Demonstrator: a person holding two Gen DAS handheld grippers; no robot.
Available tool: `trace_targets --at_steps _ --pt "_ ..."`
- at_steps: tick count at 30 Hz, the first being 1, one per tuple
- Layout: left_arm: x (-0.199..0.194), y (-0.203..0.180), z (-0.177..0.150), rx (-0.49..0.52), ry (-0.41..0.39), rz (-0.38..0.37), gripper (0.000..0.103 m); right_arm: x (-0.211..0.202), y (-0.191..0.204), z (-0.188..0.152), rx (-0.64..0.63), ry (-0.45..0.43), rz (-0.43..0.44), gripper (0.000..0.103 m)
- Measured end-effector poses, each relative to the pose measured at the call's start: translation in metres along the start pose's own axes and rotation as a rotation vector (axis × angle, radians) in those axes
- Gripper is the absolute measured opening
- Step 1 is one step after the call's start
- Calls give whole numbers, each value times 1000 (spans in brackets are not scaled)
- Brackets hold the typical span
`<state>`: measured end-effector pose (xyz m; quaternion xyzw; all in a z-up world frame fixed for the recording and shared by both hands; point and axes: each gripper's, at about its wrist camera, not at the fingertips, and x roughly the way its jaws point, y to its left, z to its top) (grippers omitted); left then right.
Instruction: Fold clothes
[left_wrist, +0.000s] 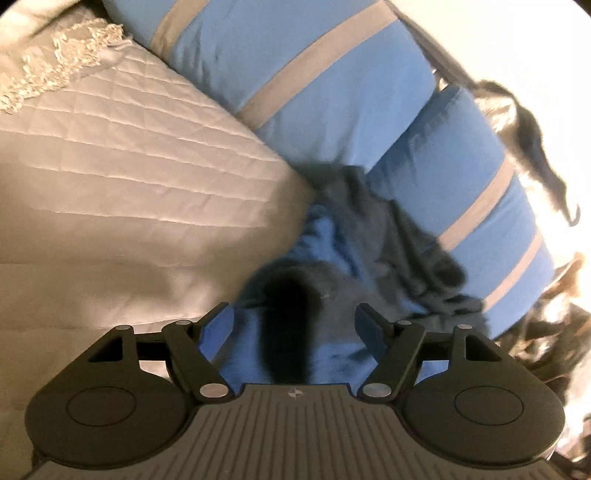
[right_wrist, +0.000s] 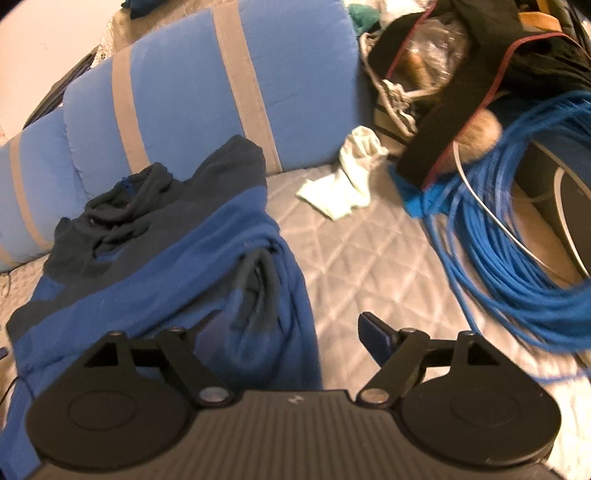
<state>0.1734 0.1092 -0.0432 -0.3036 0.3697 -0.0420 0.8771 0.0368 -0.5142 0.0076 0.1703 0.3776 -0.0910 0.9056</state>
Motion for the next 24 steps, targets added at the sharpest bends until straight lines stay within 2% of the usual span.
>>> trace_targets --at_steps 4,7,9,13,17,22,24 --pt "-10 1 -5 33 -17 4 70 -33 -10 -20 -9 25 35 89" --pt "-25 2 -8 51 -50 -11 70 -62 -11 -36 -87 10 62 93" --pt "-36 2 -10 42 -68 -30 70 -81 -9 -46 -182 -16 66 99" --pt "-53 2 -11 36 -102 -90 70 -117 -3 -67 -393 -42 87 102" --pt "-62 -3 -13 84 -117 -77 70 -150 5 -91 -619 -53 133 103" --pt "-61 -5 -16 112 -100 -57 70 -170 7 -120 -806 -41 186 103" --pt "-60 -6 -16 113 -100 -65 70 -172 12 -132 -895 -50 177 103"
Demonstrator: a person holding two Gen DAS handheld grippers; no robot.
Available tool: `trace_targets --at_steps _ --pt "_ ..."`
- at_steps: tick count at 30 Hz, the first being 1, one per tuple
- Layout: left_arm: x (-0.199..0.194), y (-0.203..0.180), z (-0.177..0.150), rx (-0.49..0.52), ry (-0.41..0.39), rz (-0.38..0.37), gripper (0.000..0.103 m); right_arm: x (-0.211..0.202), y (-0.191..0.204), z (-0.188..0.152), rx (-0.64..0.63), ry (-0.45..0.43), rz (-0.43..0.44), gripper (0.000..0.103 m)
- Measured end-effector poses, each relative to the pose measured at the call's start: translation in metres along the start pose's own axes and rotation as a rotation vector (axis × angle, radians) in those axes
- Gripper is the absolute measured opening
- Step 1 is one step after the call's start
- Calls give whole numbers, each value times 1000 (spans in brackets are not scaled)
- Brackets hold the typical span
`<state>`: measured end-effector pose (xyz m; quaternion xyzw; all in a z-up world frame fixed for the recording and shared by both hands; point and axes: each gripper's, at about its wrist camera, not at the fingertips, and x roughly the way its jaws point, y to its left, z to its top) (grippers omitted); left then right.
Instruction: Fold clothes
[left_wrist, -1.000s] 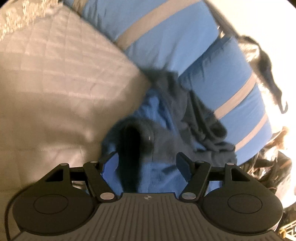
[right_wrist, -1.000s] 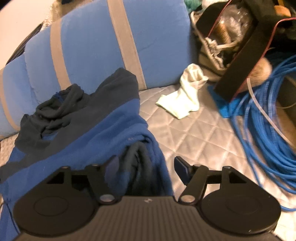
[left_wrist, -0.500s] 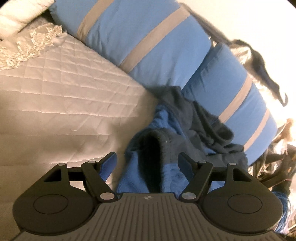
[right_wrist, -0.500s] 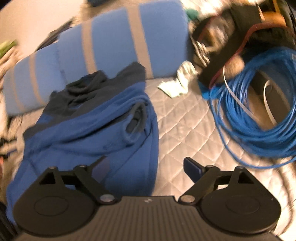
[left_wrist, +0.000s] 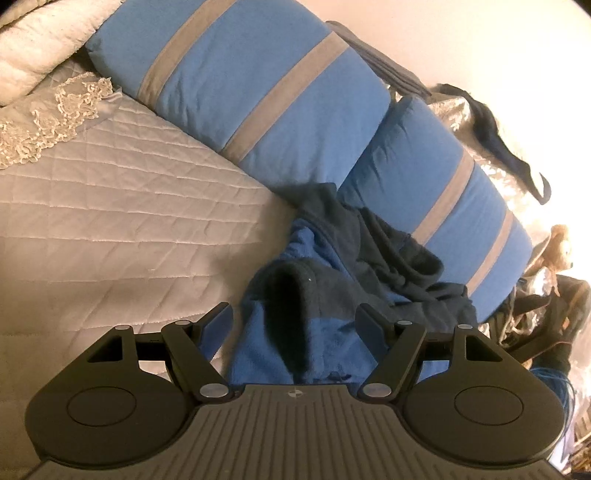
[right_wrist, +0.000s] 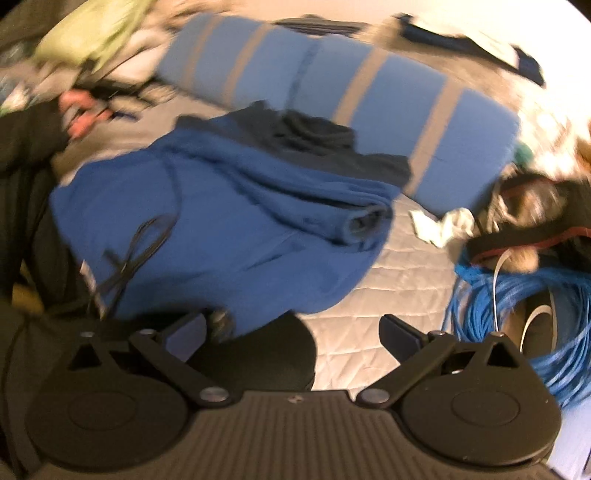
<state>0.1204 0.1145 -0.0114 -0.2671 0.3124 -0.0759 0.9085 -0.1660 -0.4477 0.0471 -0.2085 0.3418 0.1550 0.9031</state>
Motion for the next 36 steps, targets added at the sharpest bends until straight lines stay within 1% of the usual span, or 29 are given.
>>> trace_targets --at_steps 3,6,8,10,13,16,18,20,22,24,25,26,27,29,31,32,34,36 --pt "-1 -2 -2 6 -2 -10 70 5 26 -1 -175 18 -75 103" --pt "1 -4 -3 16 2 -5 70 16 54 -1 -389 44 -215 103" --pt "2 -5 -4 18 7 -2 70 27 72 -4 -564 45 -306 102" --pt "2 -4 -4 19 10 2 70 36 86 -7 -706 34 -360 102" --pt "2 -3 -4 14 12 5 70 44 101 -11 -888 -3 -400 101" --pt "3 -3 -5 17 14 3 70 53 111 -14 -1043 -1 -406 97" --pt "4 -4 -6 24 16 2 70 58 117 -15 -1119 11 -393 90" --pt "4 -6 -7 33 18 1 70 61 122 -15 -1188 29 -369 85" --pt "4 -7 -8 37 17 -2 70 62 126 -16 -1241 52 -343 80" --pt "4 -7 -8 35 13 -9 70 64 128 -17 -1278 79 -307 68" --pt "3 -7 -8 34 11 -11 70 64 129 -17 -1291 91 -290 64" --pt "3 -7 -8 34 9 -12 70 66 130 -16 -1292 110 -271 53" --pt "3 -7 -8 33 8 -13 70 68 131 -16 -1290 130 -251 39" --pt "0 -8 -7 35 -3 -21 70 72 133 -16 -1275 158 -232 33" --pt "-8 -10 -6 42 -28 -35 70 78 131 -14 -1247 152 -257 22" --pt "-14 -12 -5 48 -42 -44 70 79 127 -11 -1209 142 -275 16" --pt "-30 -20 1 62 -52 -58 70 79 116 0 -1120 111 -315 14" --pt "-61 -37 11 130 -66 -79 70 79 102 14 -1032 73 -358 13"
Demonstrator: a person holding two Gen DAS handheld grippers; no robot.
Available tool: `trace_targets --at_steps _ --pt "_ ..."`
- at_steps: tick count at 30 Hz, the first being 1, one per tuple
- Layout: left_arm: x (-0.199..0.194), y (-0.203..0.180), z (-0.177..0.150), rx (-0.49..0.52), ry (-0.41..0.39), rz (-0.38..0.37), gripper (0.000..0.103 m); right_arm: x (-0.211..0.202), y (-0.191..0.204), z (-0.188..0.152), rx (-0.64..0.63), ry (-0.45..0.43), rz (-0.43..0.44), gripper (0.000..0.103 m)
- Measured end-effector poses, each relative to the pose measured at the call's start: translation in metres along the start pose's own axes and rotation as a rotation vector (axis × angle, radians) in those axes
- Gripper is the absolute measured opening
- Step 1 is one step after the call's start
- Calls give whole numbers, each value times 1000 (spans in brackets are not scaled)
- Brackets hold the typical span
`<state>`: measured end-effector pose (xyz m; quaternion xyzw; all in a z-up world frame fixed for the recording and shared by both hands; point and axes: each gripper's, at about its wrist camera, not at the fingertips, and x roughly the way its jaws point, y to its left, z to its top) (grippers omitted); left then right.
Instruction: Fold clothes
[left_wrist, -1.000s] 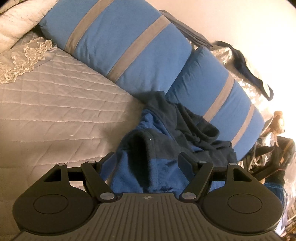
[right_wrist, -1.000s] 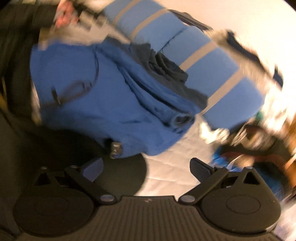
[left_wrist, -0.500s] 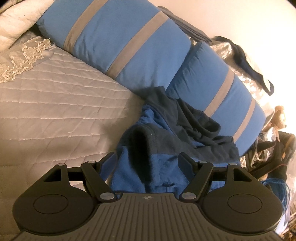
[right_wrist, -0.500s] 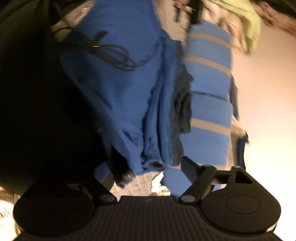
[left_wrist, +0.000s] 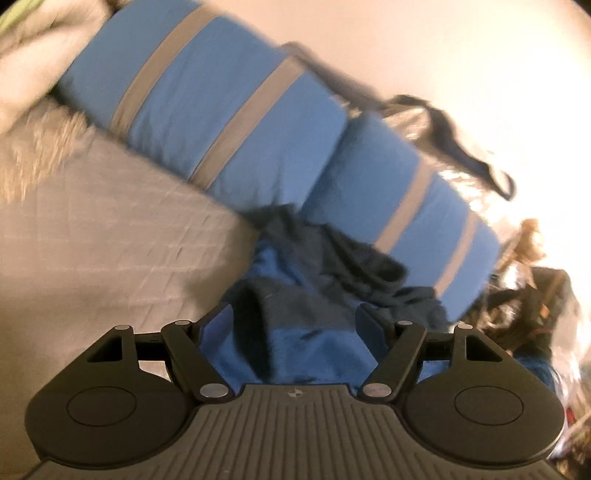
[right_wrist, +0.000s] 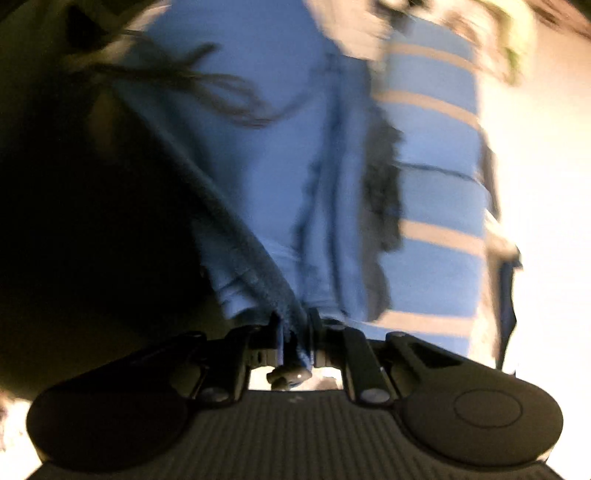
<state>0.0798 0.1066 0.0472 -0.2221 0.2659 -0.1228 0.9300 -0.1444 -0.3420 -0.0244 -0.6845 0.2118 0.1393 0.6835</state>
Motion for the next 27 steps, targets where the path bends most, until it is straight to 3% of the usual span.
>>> trace_targets --at_steps 8,16,20,27 --pt "-155 -108 57 436 -63 -35 72 25 -49 -4 182 8 -128 13" --pt "-280 -169 79 621 -85 -7 72 69 -88 -2 367 19 -178 13" --pt "-306 -181 68 673 -59 29 72 115 -112 0 485 47 -187 13" --pt "-306 -183 40 694 20 19 72 207 -151 -1 730 177 -179 13"
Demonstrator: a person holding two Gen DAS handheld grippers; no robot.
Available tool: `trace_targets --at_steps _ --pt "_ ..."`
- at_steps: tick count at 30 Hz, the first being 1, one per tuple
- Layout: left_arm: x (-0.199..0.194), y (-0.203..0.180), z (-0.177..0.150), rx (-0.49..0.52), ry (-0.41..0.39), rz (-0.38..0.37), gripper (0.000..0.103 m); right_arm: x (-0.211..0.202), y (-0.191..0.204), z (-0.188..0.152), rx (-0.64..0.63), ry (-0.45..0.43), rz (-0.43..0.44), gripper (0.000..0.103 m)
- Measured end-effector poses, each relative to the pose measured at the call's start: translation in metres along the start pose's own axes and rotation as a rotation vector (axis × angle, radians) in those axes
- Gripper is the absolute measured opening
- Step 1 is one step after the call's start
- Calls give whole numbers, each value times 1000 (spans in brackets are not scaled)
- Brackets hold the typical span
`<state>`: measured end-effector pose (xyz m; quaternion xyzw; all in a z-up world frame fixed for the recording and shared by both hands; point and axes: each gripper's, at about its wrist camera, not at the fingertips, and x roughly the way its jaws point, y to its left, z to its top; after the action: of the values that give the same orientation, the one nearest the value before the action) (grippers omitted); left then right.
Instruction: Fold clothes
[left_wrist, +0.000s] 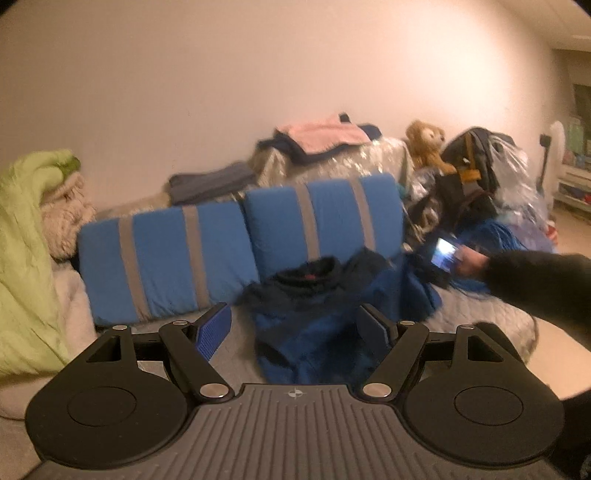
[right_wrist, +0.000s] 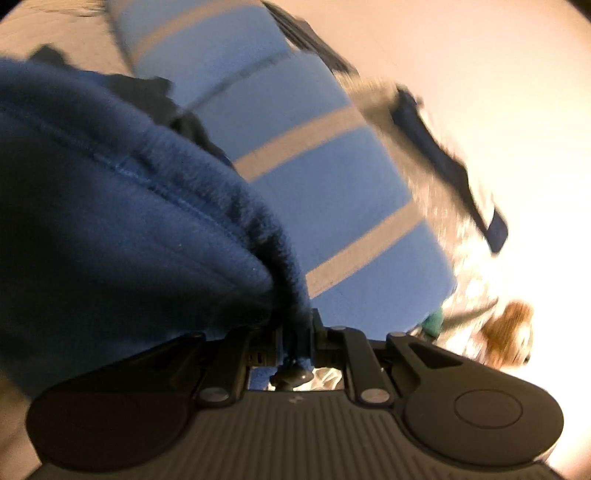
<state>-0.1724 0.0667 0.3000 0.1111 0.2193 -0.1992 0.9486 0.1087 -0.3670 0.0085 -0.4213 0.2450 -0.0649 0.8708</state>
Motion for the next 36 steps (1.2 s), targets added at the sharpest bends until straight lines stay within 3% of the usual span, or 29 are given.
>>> trace_targets --at_steps 5,8,13,16,20,23,27,33,36 --pt "-8 -20 -7 70 23 -80 72 46 -9 25 159 119 -11 12" --pt "6 -32 -14 116 50 -130 72 58 -10 27 244 174 -2 12" --pt "97 -56 -60 119 148 -94 72 60 -8 27 301 194 -1 12" --pt "167 -83 -102 181 217 -69 72 63 -6 28 321 196 -5 12" --pt "240 -128 -153 356 255 -38 72 66 -1 30 323 200 -3 12" --pt "277 -164 -184 554 235 3 72 68 2 33 315 196 1 12" --pt "311 -199 -217 814 181 128 72 68 4 35 307 177 4 12" --pt "352 -217 -256 1148 173 278 72 66 1 35 293 149 14 12" --pt "366 -221 -260 1232 144 367 72 64 1 35 291 138 14 12"
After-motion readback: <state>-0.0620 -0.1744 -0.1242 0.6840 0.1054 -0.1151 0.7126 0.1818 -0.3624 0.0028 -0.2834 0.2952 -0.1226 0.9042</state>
